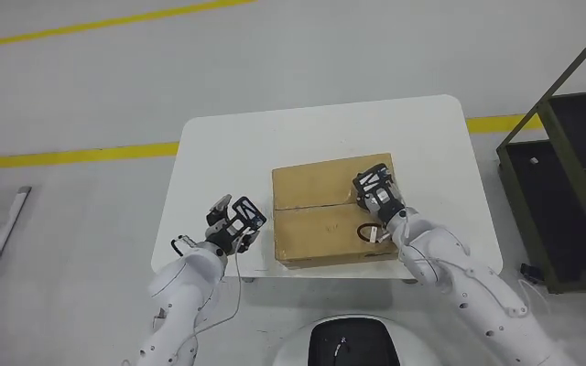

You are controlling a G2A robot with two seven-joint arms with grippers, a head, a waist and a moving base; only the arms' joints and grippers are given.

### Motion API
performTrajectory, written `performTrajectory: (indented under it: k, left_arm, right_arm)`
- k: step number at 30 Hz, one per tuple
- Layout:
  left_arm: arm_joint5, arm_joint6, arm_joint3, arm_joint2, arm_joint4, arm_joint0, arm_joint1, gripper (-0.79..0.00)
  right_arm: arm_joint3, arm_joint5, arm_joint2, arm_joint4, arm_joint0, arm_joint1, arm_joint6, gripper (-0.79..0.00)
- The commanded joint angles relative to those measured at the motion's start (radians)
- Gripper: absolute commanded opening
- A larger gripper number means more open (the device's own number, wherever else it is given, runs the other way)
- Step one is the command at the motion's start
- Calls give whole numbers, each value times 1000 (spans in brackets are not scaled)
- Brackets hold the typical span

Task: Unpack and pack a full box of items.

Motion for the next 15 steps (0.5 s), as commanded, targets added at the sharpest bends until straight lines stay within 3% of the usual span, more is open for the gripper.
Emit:
performTrajectory:
  k: [1, 8, 15]
  left_arm:
    - [6, 16, 23, 7, 11, 0, 0, 0]
    - [56, 86, 159, 78, 36, -73, -11, 0]
    - [168, 169, 323, 117, -26, -151, -30, 0]
  right_arm:
    - [-4, 1, 4, 4, -3, -1, 6, -785]
    - [-18, -7, 18, 6, -6, -7, 18, -785]
    - [-18, -11, 24, 6, -2, -13, 20, -785]
